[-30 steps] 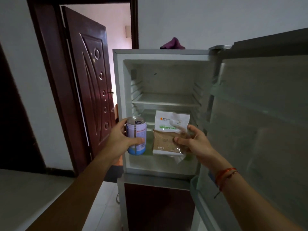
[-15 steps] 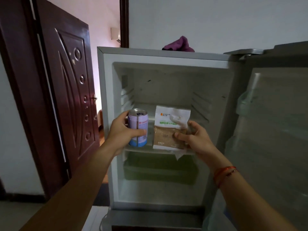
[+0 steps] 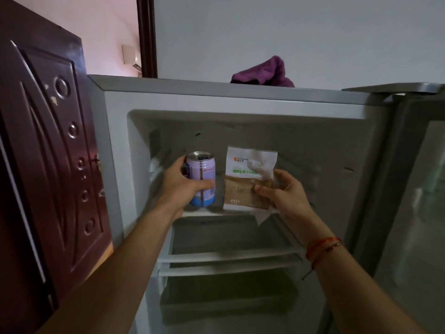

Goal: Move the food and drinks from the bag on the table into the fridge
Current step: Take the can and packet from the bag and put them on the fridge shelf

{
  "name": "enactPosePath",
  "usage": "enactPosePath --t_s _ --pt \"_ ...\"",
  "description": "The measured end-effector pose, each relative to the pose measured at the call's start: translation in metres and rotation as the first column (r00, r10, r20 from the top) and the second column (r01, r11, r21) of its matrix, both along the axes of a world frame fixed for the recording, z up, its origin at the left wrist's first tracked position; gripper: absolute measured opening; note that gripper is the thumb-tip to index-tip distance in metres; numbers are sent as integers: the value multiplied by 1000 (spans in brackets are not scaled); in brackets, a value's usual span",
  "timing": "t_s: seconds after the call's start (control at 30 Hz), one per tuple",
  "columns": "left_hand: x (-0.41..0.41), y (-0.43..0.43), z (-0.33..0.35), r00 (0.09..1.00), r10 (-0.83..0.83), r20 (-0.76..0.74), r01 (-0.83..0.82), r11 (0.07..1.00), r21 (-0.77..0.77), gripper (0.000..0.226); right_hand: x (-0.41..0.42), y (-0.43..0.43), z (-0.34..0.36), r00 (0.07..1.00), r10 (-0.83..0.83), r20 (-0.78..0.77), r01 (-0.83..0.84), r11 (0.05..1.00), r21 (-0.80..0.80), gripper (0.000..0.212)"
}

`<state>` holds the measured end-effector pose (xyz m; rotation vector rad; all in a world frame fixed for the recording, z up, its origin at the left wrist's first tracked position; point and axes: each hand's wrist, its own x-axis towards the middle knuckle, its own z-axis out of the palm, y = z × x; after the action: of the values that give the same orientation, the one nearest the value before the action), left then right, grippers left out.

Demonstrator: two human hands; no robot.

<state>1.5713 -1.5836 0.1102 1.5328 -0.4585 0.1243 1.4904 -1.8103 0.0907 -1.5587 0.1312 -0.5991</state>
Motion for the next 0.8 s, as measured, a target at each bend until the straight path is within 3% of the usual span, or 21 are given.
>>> enactPosePath --t_s 0.4,0.6,0.8 --pt "90 -47 -3 998 60 -24 -60 998 -8 53 94 -39 15 1000 26 -4 -25 990 138 57" --pt "121 -63 -8 996 91 -11 -91 996 22 52 129 -52 20 1000 17 -22 -18 999 -41 40" --pt "143 -67 -13 994 83 -68 -77 994 81 56 153 -60 23 999 18 -46 -24 992 -126 42"
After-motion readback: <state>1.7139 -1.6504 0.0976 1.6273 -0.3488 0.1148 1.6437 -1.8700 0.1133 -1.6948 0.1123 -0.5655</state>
